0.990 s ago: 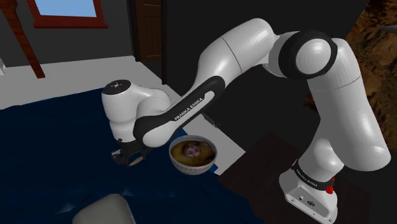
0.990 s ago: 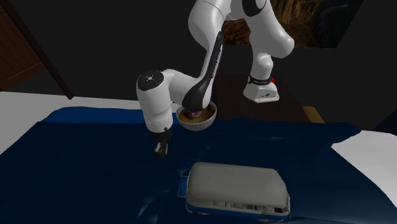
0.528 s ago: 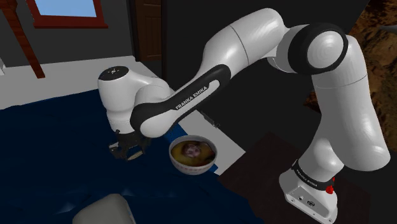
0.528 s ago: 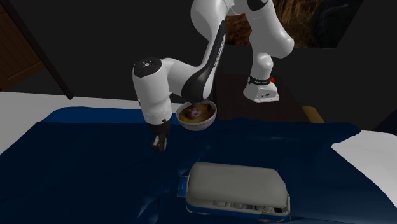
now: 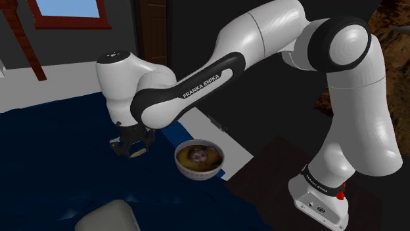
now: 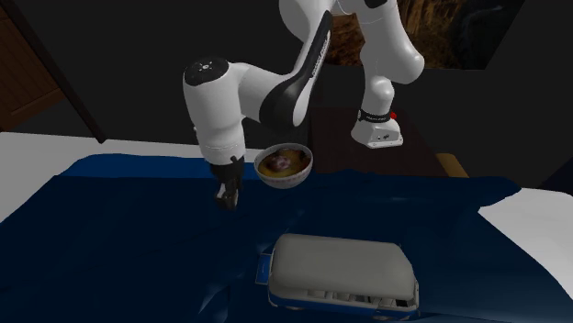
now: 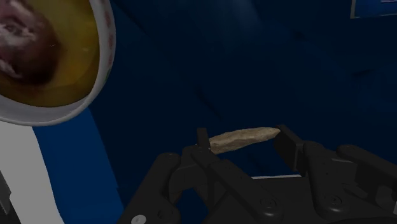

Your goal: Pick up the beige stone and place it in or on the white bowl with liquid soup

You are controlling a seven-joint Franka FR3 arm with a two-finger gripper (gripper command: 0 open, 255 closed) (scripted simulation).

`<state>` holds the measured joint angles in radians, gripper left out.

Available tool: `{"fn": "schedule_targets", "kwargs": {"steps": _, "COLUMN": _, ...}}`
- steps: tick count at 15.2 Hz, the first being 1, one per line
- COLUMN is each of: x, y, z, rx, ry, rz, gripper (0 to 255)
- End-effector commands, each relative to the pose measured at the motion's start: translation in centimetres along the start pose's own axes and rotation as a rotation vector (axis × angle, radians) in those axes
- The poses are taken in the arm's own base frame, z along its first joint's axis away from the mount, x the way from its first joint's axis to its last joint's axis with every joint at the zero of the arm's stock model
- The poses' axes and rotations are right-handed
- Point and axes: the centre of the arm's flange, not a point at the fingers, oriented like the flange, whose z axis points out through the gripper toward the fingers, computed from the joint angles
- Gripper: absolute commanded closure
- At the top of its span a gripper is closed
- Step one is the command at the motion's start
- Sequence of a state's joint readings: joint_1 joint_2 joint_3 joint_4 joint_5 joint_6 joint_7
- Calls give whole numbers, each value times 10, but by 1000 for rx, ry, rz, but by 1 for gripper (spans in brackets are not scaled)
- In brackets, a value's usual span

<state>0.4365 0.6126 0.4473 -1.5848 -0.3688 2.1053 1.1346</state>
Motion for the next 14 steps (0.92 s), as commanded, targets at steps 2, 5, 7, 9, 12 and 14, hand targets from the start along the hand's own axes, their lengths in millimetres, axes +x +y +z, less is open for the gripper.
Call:
{"fn": "schedule_targets", "kwargs": {"steps": 2, "x": 1, "y": 1, "z": -15, "rx": 0, "ry": 0, "rz": 0, "gripper": 255}}
{"fn": "schedule_targets", "kwargs": {"steps": 5, "x": 1, "y": 2, "z": -31, "rx": 0, "ry": 0, "rz": 0, "gripper": 255}}
{"fn": "schedule_targets", "kwargs": {"steps": 7, "x": 2, "y": 2, "z": -42, "rx": 0, "ry": 0, "rz": 0, "gripper": 255}}
{"fn": "schedule_targets", "kwargs": {"steps": 9, "x": 2, "y": 3, "z": -48, "rx": 0, "ry": 0, "rz": 0, "gripper": 255}}
{"fn": "schedule_targets", "kwargs": {"steps": 12, "x": -19, "y": 36, "z": -48, "rx": 0, "ry": 0, "rz": 0, "gripper": 255}}
{"fn": "schedule_targets", "kwargs": {"steps": 14, "x": -33, "y": 58, "z": -49, "rx": 0, "ry": 0, "rz": 0, "gripper": 255}}
